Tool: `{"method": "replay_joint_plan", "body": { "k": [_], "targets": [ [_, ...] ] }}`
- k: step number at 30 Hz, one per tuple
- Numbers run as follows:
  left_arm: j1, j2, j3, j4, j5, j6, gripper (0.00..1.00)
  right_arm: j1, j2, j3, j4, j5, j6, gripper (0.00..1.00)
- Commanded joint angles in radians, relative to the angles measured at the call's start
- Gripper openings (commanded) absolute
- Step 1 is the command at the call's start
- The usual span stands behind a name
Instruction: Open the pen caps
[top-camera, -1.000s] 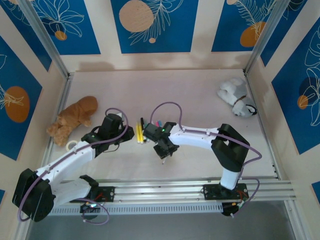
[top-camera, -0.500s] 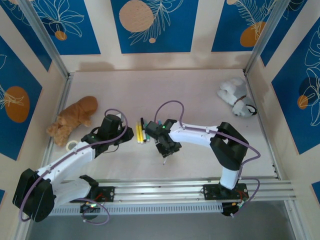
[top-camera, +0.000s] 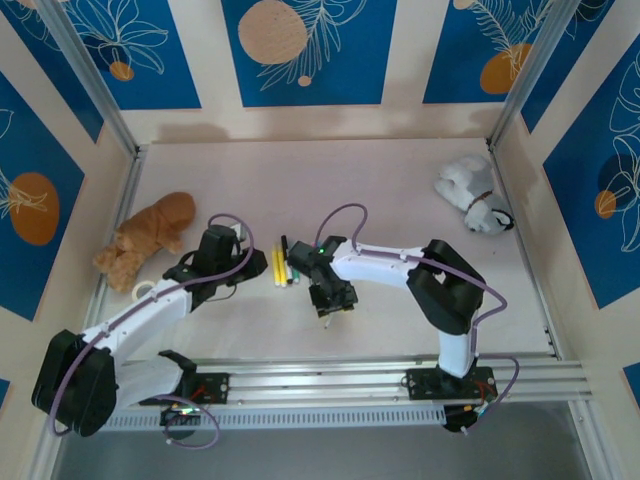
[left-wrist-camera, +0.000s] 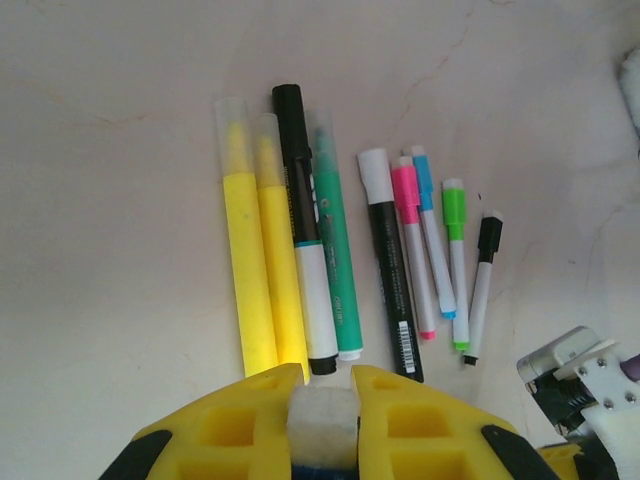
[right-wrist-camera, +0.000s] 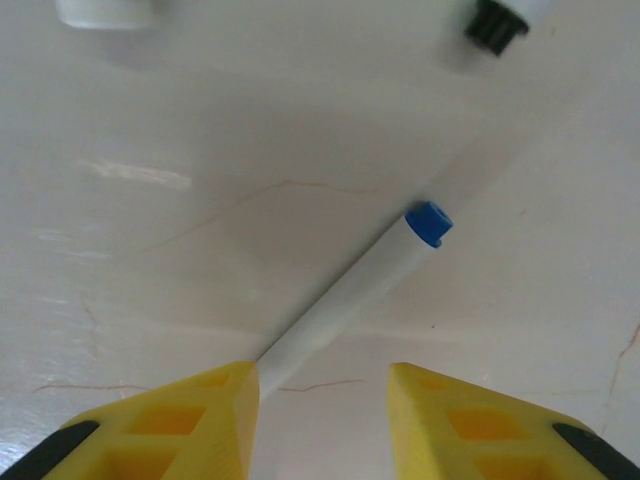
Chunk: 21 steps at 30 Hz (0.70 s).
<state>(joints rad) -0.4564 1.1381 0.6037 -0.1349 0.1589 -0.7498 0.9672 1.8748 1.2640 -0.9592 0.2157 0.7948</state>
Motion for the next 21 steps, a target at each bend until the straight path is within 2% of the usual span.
{"method": "replay_joint_plan", "body": {
  "k": [1,4,13,17,21],
  "targets": [
    [0.029,0.02,-0.027,0.062,0.064,0.014,0.0,-0.013,0.01,0.003,-0.035,-0.049,0.106,0.39],
    [0.049,0.025,-0.044,0.084,0.092,0.017,0.0,-0.022,0.014,-0.015,0.012,-0.098,0.139,0.37],
    [0.113,0.014,-0.075,0.103,0.143,0.046,0.0,-0.029,0.061,-0.006,0.008,-0.11,0.18,0.34],
    [0.125,0.017,-0.089,0.126,0.158,0.046,0.0,-0.032,0.058,-0.026,0.015,-0.11,0.197,0.26],
    [0.124,0.025,-0.088,0.135,0.158,0.051,0.0,-0.031,0.058,-0.044,0.02,-0.108,0.202,0.1]
  ]
}}
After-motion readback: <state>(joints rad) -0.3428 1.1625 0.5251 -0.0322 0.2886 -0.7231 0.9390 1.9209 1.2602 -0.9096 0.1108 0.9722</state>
